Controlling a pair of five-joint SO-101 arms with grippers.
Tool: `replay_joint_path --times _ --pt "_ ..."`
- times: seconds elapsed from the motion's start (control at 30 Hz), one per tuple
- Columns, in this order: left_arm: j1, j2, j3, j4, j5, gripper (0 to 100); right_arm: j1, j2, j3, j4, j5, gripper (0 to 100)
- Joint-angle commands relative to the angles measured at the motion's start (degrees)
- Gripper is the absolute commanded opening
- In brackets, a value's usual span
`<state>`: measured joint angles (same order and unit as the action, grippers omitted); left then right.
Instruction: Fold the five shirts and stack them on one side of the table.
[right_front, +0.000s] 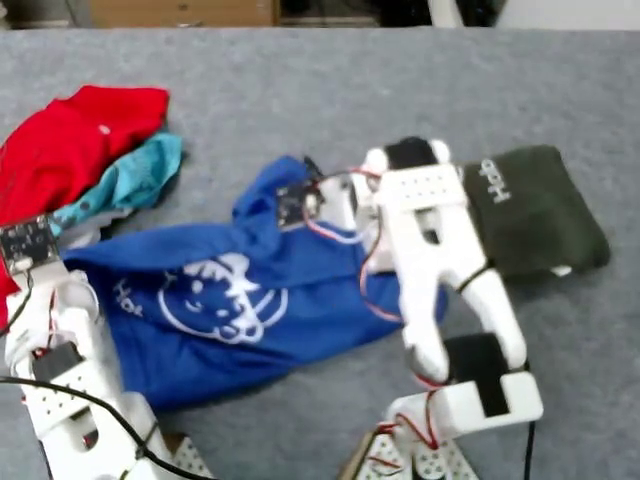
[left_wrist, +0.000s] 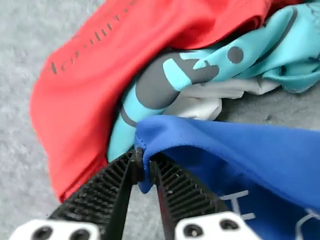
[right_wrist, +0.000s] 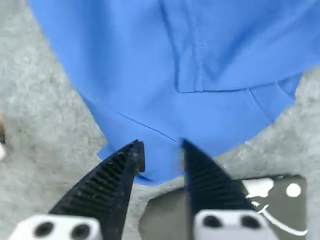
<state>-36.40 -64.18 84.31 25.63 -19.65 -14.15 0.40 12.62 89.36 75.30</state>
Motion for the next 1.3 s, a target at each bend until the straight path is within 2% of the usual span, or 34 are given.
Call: replay_joint_path --times 0.0,0.1,0.27,0.47,0.67,1.27 --pt "1.0 -0.6 -0.1 -0.7 4.2 2 -2.4 0.0 0.4 -4.0 3.5 25.2" --pt "0.9 -0.6 0.0 -0.7 4.7 2 -3.6 0.0 3.1 -10.5 7.0 19.2" --pt "1.1 -1.0 1.1 -0.7 4.4 2 -4.3 0.0 12.7 -23.3 7.2 5.8" --pt "1.1 -1.0 1.3 -0.9 4.4 2 -4.1 0.0 22.3 -34.5 5.8 15.4" --pt "1.2 -1.0 1.4 -1.0 4.4 2 -4.0 0.0 24.8 -39.8 5.6 13.4" --pt "1.2 -1.0 1.4 -0.8 4.4 2 -3.6 4.5 23.3 -40.6 5.6 13.3"
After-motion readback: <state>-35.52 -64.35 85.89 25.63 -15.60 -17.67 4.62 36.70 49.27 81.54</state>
